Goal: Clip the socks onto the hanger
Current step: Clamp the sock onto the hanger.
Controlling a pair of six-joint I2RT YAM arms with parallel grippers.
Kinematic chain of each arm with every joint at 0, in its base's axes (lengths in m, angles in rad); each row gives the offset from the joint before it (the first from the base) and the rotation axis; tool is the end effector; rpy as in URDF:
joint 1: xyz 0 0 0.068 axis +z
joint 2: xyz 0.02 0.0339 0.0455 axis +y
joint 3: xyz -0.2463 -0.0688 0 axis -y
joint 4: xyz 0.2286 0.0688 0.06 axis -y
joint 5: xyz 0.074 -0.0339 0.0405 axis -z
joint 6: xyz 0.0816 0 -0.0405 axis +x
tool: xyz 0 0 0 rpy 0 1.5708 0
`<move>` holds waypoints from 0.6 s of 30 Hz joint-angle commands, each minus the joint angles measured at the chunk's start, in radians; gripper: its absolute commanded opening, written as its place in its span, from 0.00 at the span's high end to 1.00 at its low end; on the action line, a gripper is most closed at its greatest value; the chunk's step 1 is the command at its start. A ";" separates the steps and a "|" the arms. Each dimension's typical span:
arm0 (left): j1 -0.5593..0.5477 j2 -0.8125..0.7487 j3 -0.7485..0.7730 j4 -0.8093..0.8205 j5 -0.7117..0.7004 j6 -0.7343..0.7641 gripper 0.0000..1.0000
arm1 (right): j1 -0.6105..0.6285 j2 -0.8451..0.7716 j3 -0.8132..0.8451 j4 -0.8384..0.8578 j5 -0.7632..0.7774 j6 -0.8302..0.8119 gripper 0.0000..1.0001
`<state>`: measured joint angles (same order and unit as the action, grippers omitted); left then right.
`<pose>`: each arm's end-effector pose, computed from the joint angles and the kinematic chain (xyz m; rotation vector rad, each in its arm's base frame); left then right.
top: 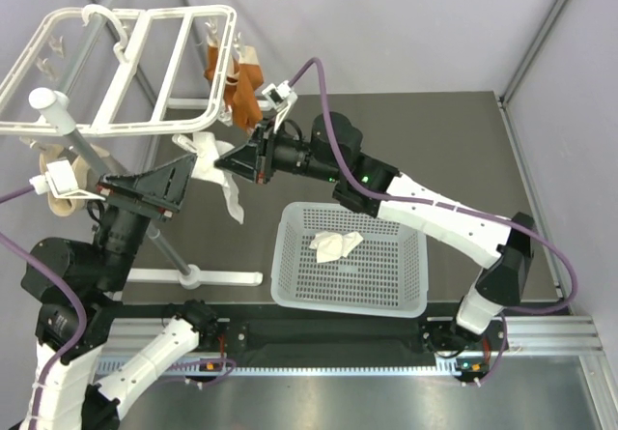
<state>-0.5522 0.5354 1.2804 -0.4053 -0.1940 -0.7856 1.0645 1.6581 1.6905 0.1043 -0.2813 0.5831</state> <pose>0.0770 -0.0290 0.4896 -0.3275 1.2646 -1.0360 0.1834 0.3774 0.4470 -0.6403 1.5073 1.5159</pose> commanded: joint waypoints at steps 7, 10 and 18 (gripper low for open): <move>-0.003 -0.002 0.028 0.011 0.016 0.037 0.37 | 0.074 0.049 0.101 0.000 -0.010 -0.042 0.63; -0.003 -0.008 0.025 0.003 0.011 0.039 0.37 | 0.074 0.006 0.064 -0.031 0.040 -0.098 0.53; -0.003 -0.012 0.030 0.014 -0.016 0.048 0.37 | 0.065 -0.098 0.020 -0.138 0.232 -0.365 0.41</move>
<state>-0.5522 0.5301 1.2808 -0.4129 -0.2012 -0.7563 1.1343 1.6474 1.7142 -0.0235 -0.1413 0.3725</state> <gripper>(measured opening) 0.635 0.575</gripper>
